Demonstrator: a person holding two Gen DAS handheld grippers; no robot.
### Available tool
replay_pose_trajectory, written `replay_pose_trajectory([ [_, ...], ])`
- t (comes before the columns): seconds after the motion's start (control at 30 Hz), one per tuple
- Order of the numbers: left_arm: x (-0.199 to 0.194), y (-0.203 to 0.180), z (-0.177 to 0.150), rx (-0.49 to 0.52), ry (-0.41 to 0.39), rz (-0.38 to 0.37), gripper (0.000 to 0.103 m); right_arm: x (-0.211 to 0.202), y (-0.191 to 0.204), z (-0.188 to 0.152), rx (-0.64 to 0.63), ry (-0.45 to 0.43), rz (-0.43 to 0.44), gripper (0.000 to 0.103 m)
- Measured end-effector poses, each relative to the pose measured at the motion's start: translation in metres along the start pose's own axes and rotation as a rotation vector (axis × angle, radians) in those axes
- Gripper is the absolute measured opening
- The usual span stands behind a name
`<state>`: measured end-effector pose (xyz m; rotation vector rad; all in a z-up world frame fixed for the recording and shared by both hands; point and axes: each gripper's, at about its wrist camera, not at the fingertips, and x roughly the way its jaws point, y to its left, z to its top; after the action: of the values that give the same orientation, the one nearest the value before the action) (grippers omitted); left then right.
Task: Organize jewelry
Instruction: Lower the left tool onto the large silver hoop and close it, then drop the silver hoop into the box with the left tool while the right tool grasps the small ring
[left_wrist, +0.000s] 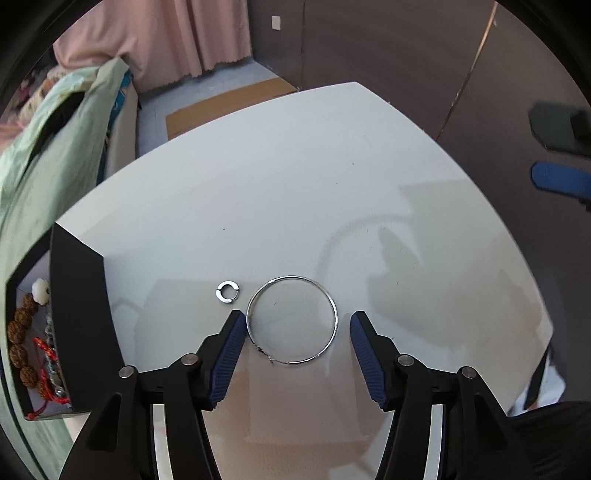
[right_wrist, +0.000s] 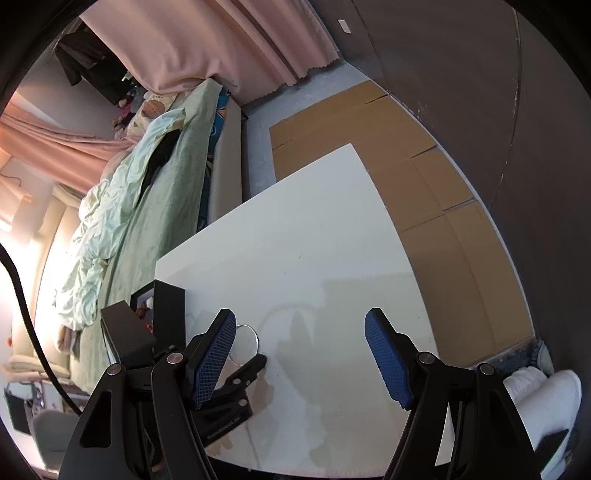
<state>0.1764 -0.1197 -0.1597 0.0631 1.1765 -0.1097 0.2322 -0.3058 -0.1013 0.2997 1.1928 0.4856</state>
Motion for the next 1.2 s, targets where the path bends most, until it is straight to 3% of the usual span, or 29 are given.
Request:
replay_pose_trajectory([
  [0.03, -0.001, 0.001, 0.000, 0.005, 0.001, -0.006, 0.051, 0.001, 0.001, 0.000, -0.002, 0.001, 0.000, 0.073],
  [0.23, -0.007, 0.018, 0.004, -0.044, 0.009, -0.063, 0.051, 0.012, 0.009, -0.002, -0.018, 0.023, -0.001, 0.073],
  [0.67, -0.068, 0.085, 0.009, -0.191, -0.117, -0.094, 0.051, 0.032, 0.042, -0.007, -0.078, 0.042, 0.001, 0.072],
  [0.73, -0.077, 0.092, 0.011, -0.204, -0.139, -0.089, 0.051, 0.036, 0.049, -0.008, -0.108, 0.044, -0.012, 0.068],
  [0.8, -0.086, 0.100, 0.010, -0.216, -0.159, -0.078, 0.051, 0.042, 0.057, -0.009, -0.131, 0.055, -0.021, 0.056],
  [1.07, -0.107, 0.137, 0.000, -0.285, -0.199, -0.074, 0.051, 0.079, 0.089, -0.020, -0.244, 0.122, -0.089, 0.032],
  [1.2, -0.115, 0.150, -0.007, -0.309, -0.213, -0.065, 0.051, 0.097, 0.102, -0.025, -0.283, 0.142, -0.125, 0.030],
])
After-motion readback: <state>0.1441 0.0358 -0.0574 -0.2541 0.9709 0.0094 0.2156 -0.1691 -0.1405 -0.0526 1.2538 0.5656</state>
